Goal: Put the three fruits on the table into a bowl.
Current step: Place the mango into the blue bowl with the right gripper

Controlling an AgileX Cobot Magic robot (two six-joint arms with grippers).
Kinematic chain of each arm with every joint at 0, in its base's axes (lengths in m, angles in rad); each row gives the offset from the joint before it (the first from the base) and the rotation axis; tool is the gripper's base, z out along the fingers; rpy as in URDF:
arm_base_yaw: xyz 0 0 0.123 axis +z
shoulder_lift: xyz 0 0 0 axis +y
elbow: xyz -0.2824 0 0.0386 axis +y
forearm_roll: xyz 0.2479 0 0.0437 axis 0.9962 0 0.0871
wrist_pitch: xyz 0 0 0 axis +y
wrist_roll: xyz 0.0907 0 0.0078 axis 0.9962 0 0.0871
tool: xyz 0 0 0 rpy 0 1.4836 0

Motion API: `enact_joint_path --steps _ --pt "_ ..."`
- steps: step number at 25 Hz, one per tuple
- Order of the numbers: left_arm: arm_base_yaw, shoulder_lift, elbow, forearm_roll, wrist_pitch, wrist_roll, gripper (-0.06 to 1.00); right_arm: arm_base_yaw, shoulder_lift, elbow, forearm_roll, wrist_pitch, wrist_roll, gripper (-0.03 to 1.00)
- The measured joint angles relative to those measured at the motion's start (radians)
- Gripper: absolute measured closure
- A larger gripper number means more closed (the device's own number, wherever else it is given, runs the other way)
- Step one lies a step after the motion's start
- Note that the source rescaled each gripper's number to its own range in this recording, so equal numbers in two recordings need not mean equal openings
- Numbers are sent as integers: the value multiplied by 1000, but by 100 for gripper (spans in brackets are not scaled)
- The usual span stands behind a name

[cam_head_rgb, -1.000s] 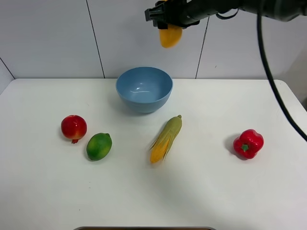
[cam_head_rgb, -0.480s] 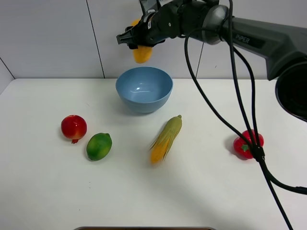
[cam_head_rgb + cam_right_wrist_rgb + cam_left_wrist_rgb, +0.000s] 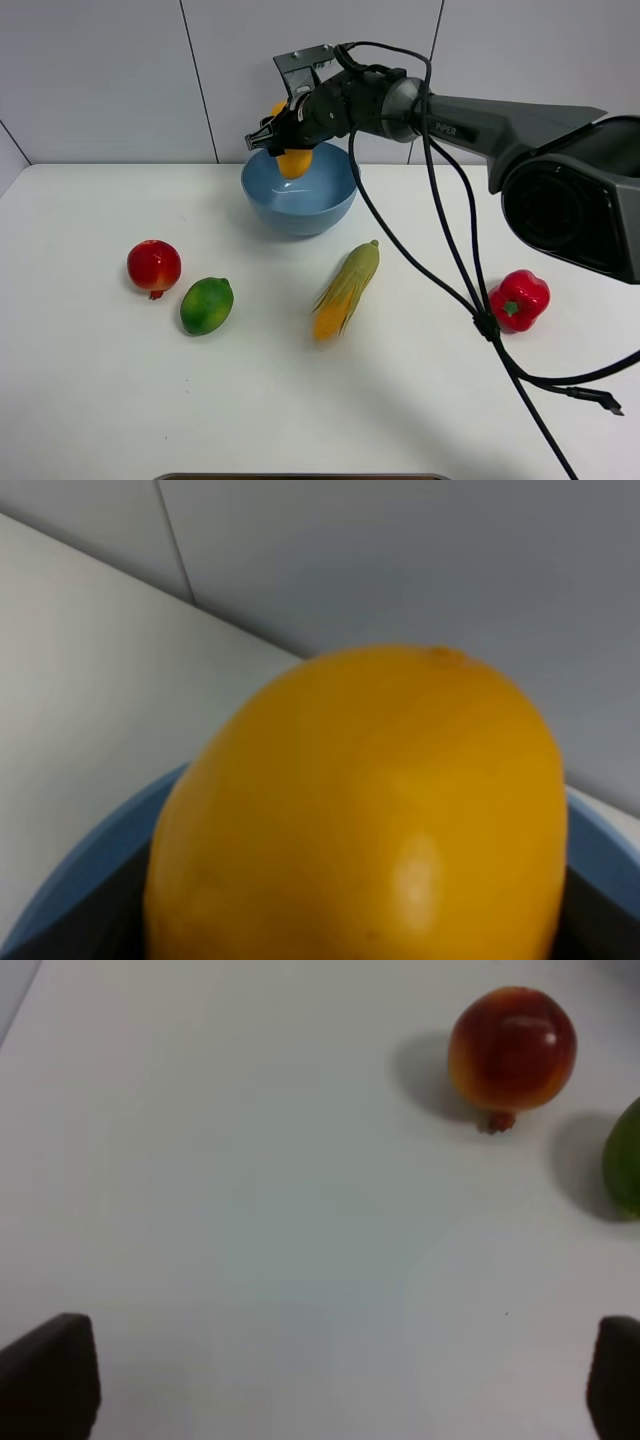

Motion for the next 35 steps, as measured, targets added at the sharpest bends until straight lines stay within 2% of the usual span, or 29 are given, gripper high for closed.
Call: enact_joint_path --steps 7,35 --pt "0 0 0 0 0 0 -6 0 58 0 -22 -28 0 93" --pt "0 0 0 0 0 0 -6 -3 146 -1 -24 -19 0 93"
